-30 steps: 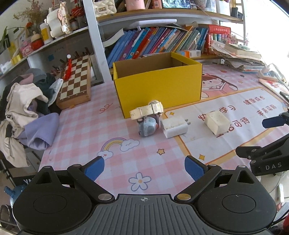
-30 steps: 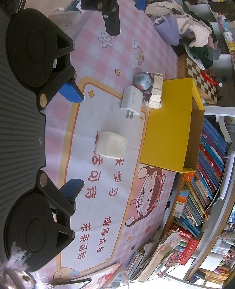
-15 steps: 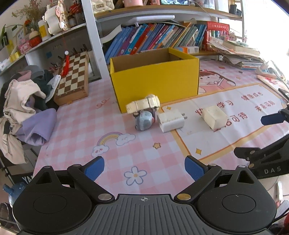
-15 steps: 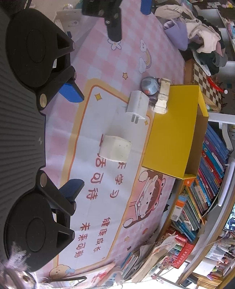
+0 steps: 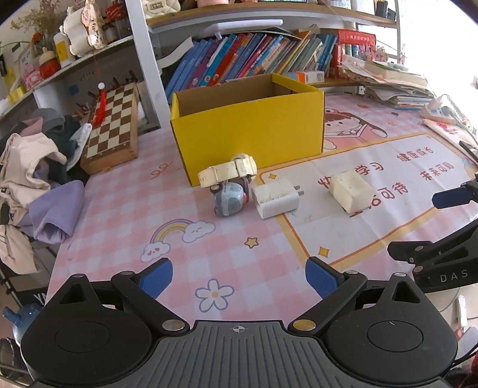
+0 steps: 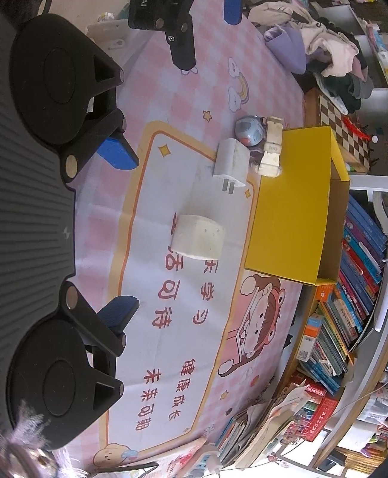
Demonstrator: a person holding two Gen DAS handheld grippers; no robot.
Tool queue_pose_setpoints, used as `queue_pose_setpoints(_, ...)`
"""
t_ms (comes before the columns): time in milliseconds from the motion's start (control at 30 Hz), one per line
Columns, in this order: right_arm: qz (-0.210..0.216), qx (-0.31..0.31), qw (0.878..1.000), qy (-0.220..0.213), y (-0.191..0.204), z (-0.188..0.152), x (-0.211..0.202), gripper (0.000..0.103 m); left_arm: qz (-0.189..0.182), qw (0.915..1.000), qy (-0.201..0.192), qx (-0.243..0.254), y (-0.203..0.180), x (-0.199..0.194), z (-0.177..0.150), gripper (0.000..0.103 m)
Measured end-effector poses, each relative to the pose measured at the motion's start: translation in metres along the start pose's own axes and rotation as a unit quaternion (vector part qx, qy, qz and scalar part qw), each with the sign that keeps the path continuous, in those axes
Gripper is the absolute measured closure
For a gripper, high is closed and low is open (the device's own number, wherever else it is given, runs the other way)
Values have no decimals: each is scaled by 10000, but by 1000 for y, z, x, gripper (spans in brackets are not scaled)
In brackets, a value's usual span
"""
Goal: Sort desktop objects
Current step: 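Move the right tool toward the white foam block while the left tool approaches the large white charger, then close the right tool on the white foam block while the left tool grasps the large white charger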
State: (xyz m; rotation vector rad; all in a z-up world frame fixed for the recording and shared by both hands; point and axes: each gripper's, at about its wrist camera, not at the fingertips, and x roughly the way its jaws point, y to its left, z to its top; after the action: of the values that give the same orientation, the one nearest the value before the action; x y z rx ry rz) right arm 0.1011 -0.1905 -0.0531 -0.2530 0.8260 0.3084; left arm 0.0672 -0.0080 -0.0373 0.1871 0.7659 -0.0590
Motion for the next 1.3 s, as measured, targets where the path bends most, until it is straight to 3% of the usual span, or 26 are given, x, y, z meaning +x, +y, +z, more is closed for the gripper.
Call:
queue_pose_setpoints(600,-21,67,9999,104,-17,18,22,14,6,9999,58,-133,5,24,16,6)
queue_pose_setpoints(733,28,5,9999,138,-16,24,29,21,-64,9998,84,-172,8,29,19,6)
queue_pose_setpoints(1100,141,-142,9994,269,-18,41,51,21,-118,9998,58,-174,9,45,29,6)
queue_pose_setpoints(1300,232,-256,9988,340,-18,50,63,28,-194,9996,66,-217,9,53,34,6)
